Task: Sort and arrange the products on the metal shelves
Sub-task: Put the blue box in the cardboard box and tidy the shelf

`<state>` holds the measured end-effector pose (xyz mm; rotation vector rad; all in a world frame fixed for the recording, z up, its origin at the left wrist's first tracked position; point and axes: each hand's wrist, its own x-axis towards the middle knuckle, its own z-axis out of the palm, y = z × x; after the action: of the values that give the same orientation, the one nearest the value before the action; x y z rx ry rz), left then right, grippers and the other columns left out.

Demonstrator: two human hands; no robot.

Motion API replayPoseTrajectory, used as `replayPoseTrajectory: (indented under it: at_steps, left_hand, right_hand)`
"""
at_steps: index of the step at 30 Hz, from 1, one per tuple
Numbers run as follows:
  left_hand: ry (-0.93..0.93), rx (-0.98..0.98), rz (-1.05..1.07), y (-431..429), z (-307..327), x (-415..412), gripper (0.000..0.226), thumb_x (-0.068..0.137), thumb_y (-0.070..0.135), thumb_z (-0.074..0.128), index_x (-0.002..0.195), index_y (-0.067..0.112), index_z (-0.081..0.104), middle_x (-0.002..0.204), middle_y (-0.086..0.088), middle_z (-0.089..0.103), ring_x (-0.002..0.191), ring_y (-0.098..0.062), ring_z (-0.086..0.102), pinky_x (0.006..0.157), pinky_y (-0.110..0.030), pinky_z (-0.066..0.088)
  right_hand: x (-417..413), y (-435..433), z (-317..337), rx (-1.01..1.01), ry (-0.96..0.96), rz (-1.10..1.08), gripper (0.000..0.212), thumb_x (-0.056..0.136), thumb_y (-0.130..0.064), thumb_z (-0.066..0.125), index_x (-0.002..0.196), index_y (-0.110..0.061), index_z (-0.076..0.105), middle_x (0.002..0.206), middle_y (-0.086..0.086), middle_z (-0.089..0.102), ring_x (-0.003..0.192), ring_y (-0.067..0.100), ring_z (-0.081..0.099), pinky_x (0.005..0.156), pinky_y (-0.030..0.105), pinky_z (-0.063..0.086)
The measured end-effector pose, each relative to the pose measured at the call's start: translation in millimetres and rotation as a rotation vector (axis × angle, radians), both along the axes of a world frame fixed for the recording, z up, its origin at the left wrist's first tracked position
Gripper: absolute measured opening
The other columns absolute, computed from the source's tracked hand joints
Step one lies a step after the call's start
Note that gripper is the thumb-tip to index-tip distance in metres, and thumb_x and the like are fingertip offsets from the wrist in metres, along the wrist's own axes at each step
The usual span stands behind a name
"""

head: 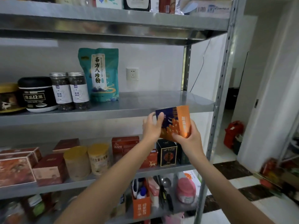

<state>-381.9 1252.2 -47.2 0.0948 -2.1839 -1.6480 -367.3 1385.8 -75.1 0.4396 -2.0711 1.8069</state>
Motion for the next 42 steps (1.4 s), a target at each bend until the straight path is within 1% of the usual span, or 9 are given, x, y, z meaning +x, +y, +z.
replayPoseTrajectory:
  at_steps: [3, 7, 11, 14, 17, 20, 28, 36, 42]
  left_hand:
    - [0.052, 0.140, -0.278, 23, -2, 30, 0.037, 0.091, 0.052, 0.056, 0.123, 0.040, 0.042, 0.111, 0.020, 0.058, 0.108, -0.009, 0.059, 0.078, -0.016, 0.046]
    - [0.024, 0.251, -0.271, 16, 4, 49, 0.050, 0.087, 0.038, 0.069, 0.128, 0.019, 0.047, 0.108, -0.006, 0.066, 0.095, -0.017, 0.067, 0.077, -0.028, 0.057]
    - [-0.096, 0.375, -0.340, -8, 0, 61, 0.044, 0.095, 0.033, 0.059, 0.132, 0.010, 0.050, 0.121, -0.015, 0.065, 0.110, -0.030, 0.064, 0.099, -0.051, 0.050]
    - [-0.166, 0.410, -0.455, -9, -9, 72, 0.047, 0.095, 0.036, 0.055, 0.135, 0.014, 0.048, 0.124, -0.012, 0.065, 0.112, -0.028, 0.064, 0.100, -0.050, 0.049]
    - [-0.214, 0.458, -0.586, -4, -13, 79, 0.047, 0.092, 0.040, 0.056, 0.133, 0.019, 0.048, 0.122, -0.009, 0.065, 0.110, -0.024, 0.065, 0.091, -0.042, 0.055]
    - [-0.252, 0.590, -0.649, -6, -14, 82, 0.057, 0.085, 0.042, 0.059, 0.135, 0.017, 0.048, 0.125, -0.014, 0.064, 0.114, -0.028, 0.064, 0.095, -0.046, 0.053]
    - [-0.182, 0.434, -0.656, -10, -26, 78, 0.071, 0.081, 0.054, 0.056, 0.143, 0.026, 0.036, 0.130, -0.006, 0.061, 0.116, -0.021, 0.062, 0.095, -0.044, 0.053]
    - [-0.137, 0.260, -0.512, -6, -22, 75, 0.073, 0.080, 0.063, 0.050, 0.141, 0.028, 0.032, 0.132, -0.003, 0.057, 0.115, -0.023, 0.061, 0.099, -0.051, 0.050]
    - [-0.149, 0.256, -0.586, -6, -18, 75, 0.091, 0.070, 0.071, 0.052, 0.147, 0.031, 0.026, 0.136, 0.001, 0.054, 0.119, -0.021, 0.058, 0.100, -0.049, 0.050]
  right_hand:
    - [17, -17, -9, 0.061, 0.096, -0.098, 0.073, 0.084, -0.007, 0.073, 0.143, -0.030, 0.036, 0.107, -0.009, 0.058, 0.084, -0.008, 0.061, 0.061, 0.005, 0.047]
    - [33, -24, -22, 0.160, 0.091, 0.133, 0.088, 0.082, -0.027, 0.074, 0.150, -0.043, 0.021, 0.145, -0.008, 0.043, 0.126, 0.006, 0.048, 0.095, 0.022, 0.050]
    - [15, 1, -14, 0.093, -0.083, 0.107, 0.037, 0.085, -0.071, 0.049, 0.119, -0.057, 0.051, 0.132, -0.015, 0.040, 0.126, 0.005, 0.042, 0.086, 0.020, 0.042]
    - [-10, 12, -14, 0.086, -0.274, -0.036, 0.049, 0.095, -0.059, 0.035, 0.128, -0.026, 0.049, 0.136, 0.006, 0.048, 0.111, 0.013, 0.052, 0.075, 0.020, 0.043]
    - [-19, 13, -24, 0.041, -0.429, 0.034, 0.059, 0.098, -0.058, 0.029, 0.127, -0.012, 0.051, 0.117, 0.011, 0.066, 0.101, 0.020, 0.065, 0.091, 0.035, 0.052]
    - [-19, 13, -32, -0.040, -0.476, 0.011, 0.055, 0.101, -0.055, 0.030, 0.125, -0.012, 0.055, 0.113, 0.013, 0.068, 0.102, 0.025, 0.067, 0.093, 0.038, 0.052]
    - [-16, 8, -45, -0.090, -0.381, -0.092, 0.039, 0.097, -0.057, 0.035, 0.102, -0.025, 0.057, 0.089, -0.004, 0.069, 0.067, 0.000, 0.069, 0.049, 0.009, 0.046]
    - [-12, 10, -42, -0.094, -0.311, -0.160, 0.051, 0.085, -0.066, 0.038, 0.105, -0.023, 0.055, 0.094, -0.005, 0.069, 0.084, 0.009, 0.068, 0.064, 0.022, 0.048]
    - [-9, 13, -42, -0.122, -0.316, -0.194, 0.045, 0.096, -0.057, 0.037, 0.110, -0.018, 0.055, 0.095, 0.000, 0.069, 0.086, 0.015, 0.069, 0.066, 0.026, 0.050]
